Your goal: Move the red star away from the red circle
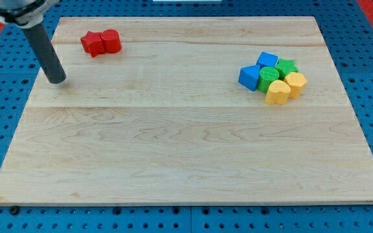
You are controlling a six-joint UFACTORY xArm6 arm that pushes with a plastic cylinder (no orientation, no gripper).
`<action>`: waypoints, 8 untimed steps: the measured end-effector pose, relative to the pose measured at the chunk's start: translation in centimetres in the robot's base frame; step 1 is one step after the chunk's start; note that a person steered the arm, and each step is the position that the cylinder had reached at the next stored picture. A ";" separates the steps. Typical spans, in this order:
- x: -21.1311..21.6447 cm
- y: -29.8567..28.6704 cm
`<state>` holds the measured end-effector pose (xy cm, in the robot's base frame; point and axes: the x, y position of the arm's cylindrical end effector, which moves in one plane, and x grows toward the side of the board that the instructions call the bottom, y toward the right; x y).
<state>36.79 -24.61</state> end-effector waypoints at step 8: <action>-11.1 3.9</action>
<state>25.65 -20.69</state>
